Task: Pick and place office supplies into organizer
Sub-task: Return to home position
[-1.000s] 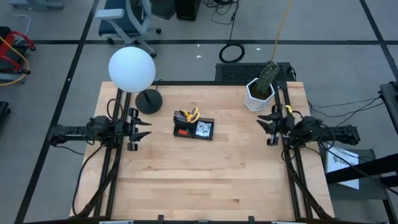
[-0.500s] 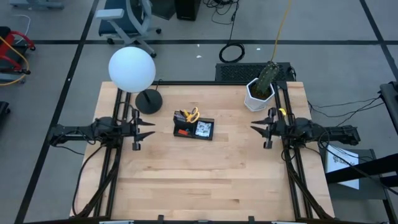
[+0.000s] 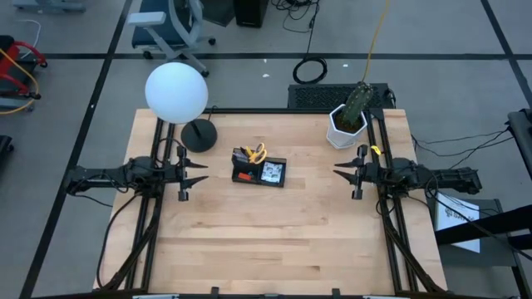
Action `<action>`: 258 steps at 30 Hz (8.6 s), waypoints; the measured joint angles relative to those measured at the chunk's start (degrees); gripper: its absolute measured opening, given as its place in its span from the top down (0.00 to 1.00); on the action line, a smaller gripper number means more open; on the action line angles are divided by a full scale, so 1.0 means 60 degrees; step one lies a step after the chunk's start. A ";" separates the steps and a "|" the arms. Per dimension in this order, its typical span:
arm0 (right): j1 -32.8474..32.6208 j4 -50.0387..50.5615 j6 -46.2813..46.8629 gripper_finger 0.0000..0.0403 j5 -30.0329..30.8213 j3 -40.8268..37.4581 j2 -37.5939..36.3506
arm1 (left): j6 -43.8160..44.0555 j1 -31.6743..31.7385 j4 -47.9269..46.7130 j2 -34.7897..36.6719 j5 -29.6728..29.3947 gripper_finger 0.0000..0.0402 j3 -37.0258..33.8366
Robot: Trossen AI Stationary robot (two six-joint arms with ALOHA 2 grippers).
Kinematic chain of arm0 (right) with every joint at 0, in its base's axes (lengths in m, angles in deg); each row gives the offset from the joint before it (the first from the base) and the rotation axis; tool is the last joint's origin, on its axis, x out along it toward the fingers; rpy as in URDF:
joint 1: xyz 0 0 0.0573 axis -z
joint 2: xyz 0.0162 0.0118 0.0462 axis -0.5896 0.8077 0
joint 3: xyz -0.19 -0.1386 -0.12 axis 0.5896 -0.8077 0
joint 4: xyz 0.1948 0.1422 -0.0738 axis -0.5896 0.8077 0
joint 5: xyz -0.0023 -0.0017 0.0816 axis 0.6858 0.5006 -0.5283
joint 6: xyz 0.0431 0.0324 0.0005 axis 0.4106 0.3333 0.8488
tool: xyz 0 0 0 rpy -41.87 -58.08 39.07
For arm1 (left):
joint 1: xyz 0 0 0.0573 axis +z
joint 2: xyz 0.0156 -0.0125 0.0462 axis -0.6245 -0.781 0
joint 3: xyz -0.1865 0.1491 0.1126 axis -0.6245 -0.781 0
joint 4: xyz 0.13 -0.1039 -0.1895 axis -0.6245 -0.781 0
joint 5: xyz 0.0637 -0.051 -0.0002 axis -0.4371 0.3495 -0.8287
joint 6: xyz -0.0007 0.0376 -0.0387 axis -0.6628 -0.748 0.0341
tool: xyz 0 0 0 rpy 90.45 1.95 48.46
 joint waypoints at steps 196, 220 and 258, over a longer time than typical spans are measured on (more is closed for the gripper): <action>0.0000 0.0012 -0.0193 0.81 0.0008 -0.0001 0.0076 | 0.0794 0.0018 0.0321 -0.0018 -0.0080 0.62 -0.0011; -0.0001 0.0013 -0.0193 0.81 0.0008 -0.0003 0.0076 | 0.0794 0.0018 0.0320 -0.0018 -0.0080 0.62 -0.0011; -0.0002 0.0012 -0.0191 0.81 0.0008 -0.0004 0.0076 | 0.0794 0.0018 0.0317 -0.0018 -0.0080 0.62 -0.0011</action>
